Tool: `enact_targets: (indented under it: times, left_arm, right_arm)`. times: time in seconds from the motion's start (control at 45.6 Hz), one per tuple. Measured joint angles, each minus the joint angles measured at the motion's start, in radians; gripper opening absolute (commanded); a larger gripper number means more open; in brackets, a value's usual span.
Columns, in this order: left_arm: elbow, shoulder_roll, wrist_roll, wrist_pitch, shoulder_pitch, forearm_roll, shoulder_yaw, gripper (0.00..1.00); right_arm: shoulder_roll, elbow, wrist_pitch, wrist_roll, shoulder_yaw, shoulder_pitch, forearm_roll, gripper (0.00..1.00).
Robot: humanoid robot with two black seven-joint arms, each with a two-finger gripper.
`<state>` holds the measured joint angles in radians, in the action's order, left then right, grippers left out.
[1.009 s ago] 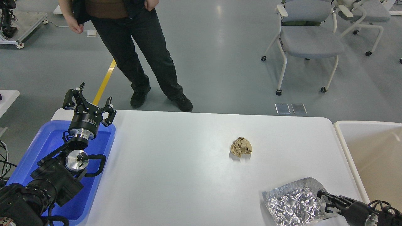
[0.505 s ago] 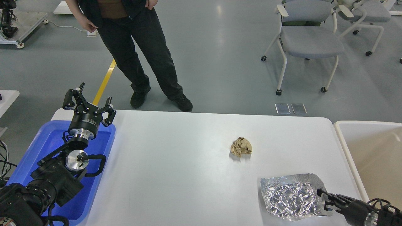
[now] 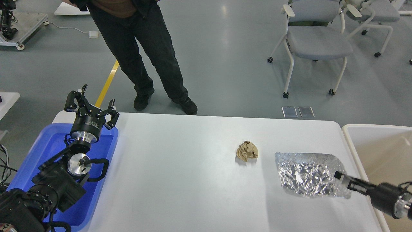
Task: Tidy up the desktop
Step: 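Lift the silver foil with the right gripper toward the white bin, then lower the foil into the white bin and open the right gripper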
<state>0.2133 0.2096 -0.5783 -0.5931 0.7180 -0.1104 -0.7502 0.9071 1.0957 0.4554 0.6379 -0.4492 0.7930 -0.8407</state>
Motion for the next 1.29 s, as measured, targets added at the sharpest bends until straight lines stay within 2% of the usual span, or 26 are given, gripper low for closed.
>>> enact_targets:
  times: [0.417,0.636,0.834,0.856,0.899,1.119,1.294]
  left_arm:
    - [0.0,0.0,0.0,0.0,0.0,0.0,0.0,1.0]
    - [0.0,0.0,0.0,0.001,0.0,0.0,0.0,1.0]
    - [0.0,0.0,0.0,0.001,0.0,0.0,0.0,1.0]
    - [0.0,0.0,0.0,0.001,0.0,0.0,0.0,1.0]
    - [0.0,0.0,0.0,0.001,0.0,0.0,0.0,1.0]
    - [0.0,0.0,0.0,0.001,-0.001,0.0,0.0,1.0]
    - [-0.001,0.0,0.0,0.001,-0.001,0.0,0.0,1.0]
  right_arm:
    - [0.207,0.013,-0.305,0.005,0.138,0.13,0.083,0.0]
    - [0.231,-0.088,-0.429,-0.028,0.177,0.156,0.281,0.0]
    - [0.194,-0.198,-0.474,-0.126,0.19,0.148,0.523,0.0]
    - [0.176,-0.224,-0.477,-0.155,0.191,0.139,0.582,0.0]
    - [0.167,-0.237,-0.478,-0.169,0.192,0.134,0.611,0.0]
    - [0.031,-0.429,-0.462,-0.335,0.202,0.056,0.93,0.0]
    - [-0.081,-0.59,-0.418,-0.444,0.248,-0.013,1.075,0.0]
